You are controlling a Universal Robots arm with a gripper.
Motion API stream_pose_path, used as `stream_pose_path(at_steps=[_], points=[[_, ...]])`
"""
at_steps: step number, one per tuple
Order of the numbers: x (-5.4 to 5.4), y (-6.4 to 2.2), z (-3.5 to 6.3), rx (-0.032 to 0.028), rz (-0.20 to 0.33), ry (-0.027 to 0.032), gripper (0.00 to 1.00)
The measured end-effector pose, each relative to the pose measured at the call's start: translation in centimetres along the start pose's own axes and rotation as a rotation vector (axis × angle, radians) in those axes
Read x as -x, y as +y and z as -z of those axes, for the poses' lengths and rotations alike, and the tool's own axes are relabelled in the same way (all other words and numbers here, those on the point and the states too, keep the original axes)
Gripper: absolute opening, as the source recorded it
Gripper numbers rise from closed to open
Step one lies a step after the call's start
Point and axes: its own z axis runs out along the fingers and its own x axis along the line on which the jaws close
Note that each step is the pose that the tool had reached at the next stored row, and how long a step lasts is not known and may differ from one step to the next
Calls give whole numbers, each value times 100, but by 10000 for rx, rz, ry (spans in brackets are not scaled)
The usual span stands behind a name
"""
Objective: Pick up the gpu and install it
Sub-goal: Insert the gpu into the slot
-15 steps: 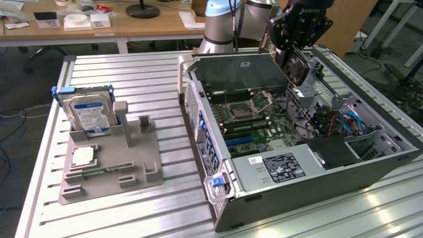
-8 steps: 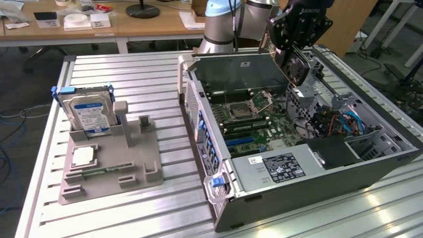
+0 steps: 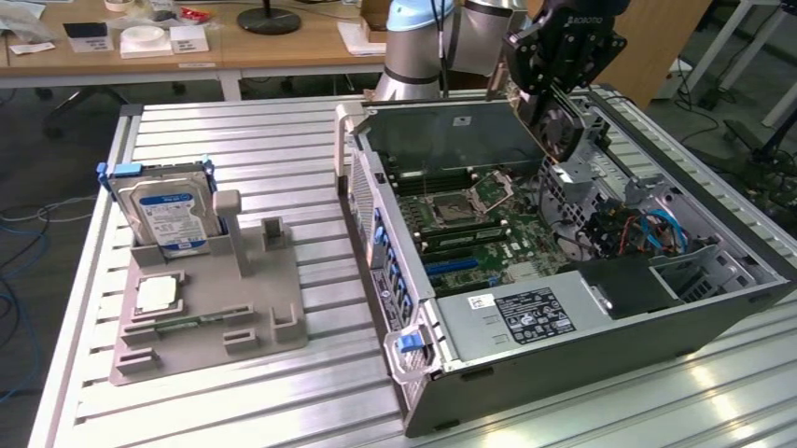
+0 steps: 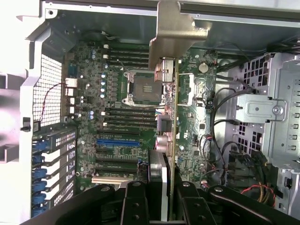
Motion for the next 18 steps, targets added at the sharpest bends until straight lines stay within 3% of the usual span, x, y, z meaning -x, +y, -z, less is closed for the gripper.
stream_pose_path(at_steps=[4,18], points=[[0,0,0,5,441,9,28],[0,0,0,29,2819,58,28]])
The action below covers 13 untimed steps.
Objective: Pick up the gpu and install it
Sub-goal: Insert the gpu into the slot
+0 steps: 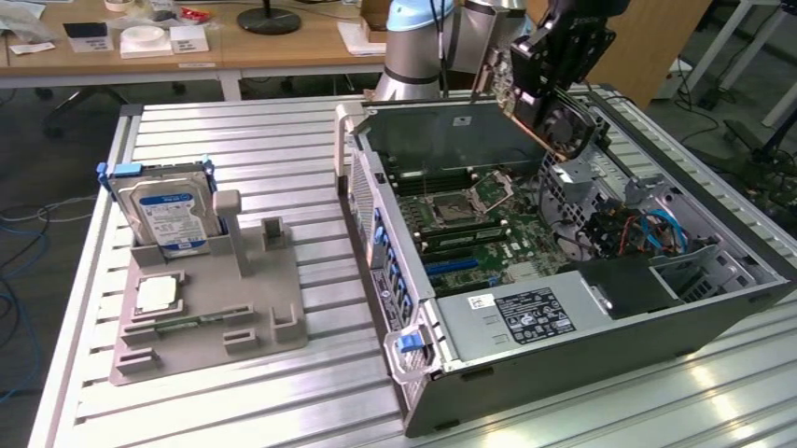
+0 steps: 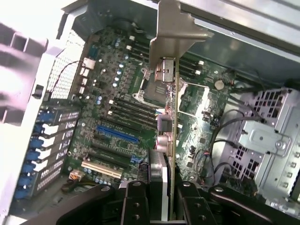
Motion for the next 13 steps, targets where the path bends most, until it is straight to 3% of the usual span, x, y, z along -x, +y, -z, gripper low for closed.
stream_pose_path(at_steps=[13], points=[[0,0,-8,24,2159,43,28]])
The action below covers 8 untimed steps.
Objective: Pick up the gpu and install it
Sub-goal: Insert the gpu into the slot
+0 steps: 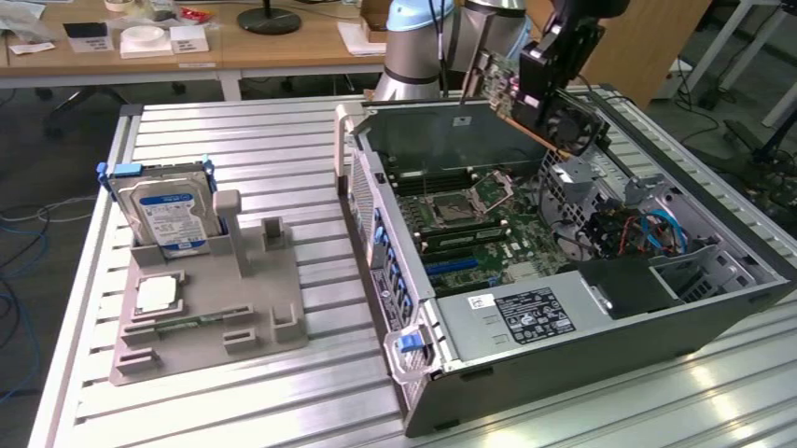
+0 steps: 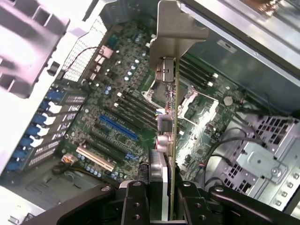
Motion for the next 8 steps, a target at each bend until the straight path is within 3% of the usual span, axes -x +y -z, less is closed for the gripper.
stream_pose_path(at_steps=[8], points=[[0,0,-18,15,1390,27,28]])
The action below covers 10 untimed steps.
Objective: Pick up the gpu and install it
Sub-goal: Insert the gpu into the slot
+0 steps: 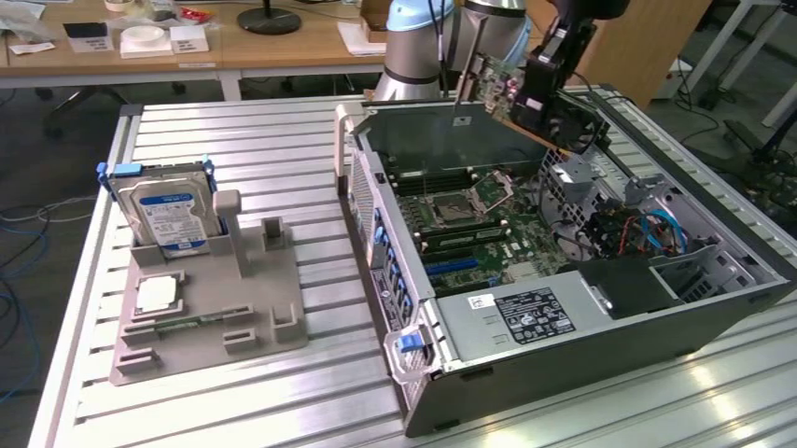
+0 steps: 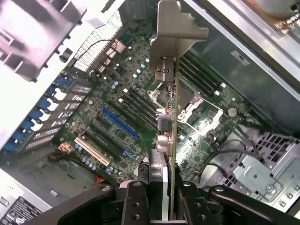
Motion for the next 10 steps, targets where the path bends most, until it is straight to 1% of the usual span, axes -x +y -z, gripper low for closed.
stream_pose_path(at_steps=[10], points=[[0,-1,-41,26,1764,32,28]])
